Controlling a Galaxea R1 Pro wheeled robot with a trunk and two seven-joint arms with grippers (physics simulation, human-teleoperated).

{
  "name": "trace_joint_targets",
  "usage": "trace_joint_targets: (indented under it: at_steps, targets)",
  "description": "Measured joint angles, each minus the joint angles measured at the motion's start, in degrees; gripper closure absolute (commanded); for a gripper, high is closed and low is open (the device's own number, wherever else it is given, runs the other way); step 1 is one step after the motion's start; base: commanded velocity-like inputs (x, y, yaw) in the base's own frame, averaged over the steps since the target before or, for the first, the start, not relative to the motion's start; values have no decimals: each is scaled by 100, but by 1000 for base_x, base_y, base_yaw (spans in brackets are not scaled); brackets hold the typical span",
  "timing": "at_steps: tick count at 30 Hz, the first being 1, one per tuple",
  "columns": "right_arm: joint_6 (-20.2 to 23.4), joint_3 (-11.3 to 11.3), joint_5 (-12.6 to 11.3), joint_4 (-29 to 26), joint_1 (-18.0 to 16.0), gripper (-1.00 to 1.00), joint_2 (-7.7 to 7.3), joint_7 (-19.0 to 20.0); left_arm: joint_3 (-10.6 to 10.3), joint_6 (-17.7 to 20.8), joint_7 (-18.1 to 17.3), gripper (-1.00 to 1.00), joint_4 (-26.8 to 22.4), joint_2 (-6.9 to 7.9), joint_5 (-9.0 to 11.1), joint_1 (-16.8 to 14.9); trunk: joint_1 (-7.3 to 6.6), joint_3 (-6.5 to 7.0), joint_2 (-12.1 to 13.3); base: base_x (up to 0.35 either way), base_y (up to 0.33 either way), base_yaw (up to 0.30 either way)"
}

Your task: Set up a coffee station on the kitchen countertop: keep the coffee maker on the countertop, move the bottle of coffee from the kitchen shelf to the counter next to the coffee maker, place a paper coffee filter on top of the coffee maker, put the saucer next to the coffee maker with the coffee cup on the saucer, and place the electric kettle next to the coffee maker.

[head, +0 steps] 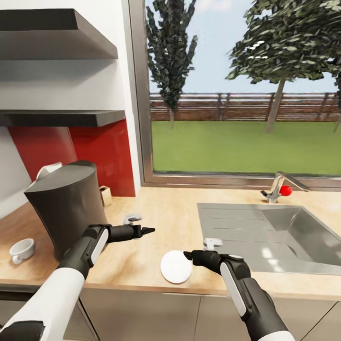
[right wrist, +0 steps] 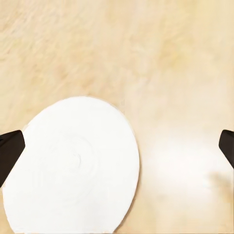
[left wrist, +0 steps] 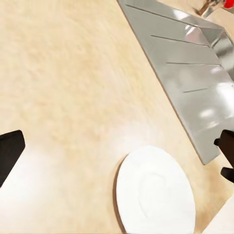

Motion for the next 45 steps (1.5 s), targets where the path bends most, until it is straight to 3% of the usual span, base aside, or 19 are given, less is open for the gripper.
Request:
trace_joint_targets:
  at_steps: [10,17,23,25,29,32,38,45]
  targets:
    - [6,0,-3,4,13,-100,-10,20,7,4,1,-100,10,-10,21,76,3,0,1,23,0,0]
    - [456,0,-40,-32,26,-100,-17,39,27,-6,-10,-100,738,-10,49,79,3,0,1,0,0,0]
    - [509,7,-43,-23,51,-100,-18,82,31,-7,-6,-100,845,-24,66,77,3,0,1,0,0,0]
    - [521,86,-42,-6,73,-100,-19,285,31,-6,-10,-100,852,-68,74,78,3,0,0,0,0,0]
    - [531,448,-30,2,86,-100,-25,472,32,0,-54,-100,854,-105,84,74,3,0,0,0,0,0]
    - [532,489,-28,3,93,-100,-26,488,31,-2,-70,-100,857,-115,104,76,3,0,0,0,0,0]
    - [532,529,-34,15,109,-100,-26,565,10,4,-74,-100,863,-121,398,78,3,0,1,0,0,0]
    - [532,537,-34,72,114,-100,-26,720,-1,9,-82,-100,864,-156,456,79,3,0,1,0,0,0]
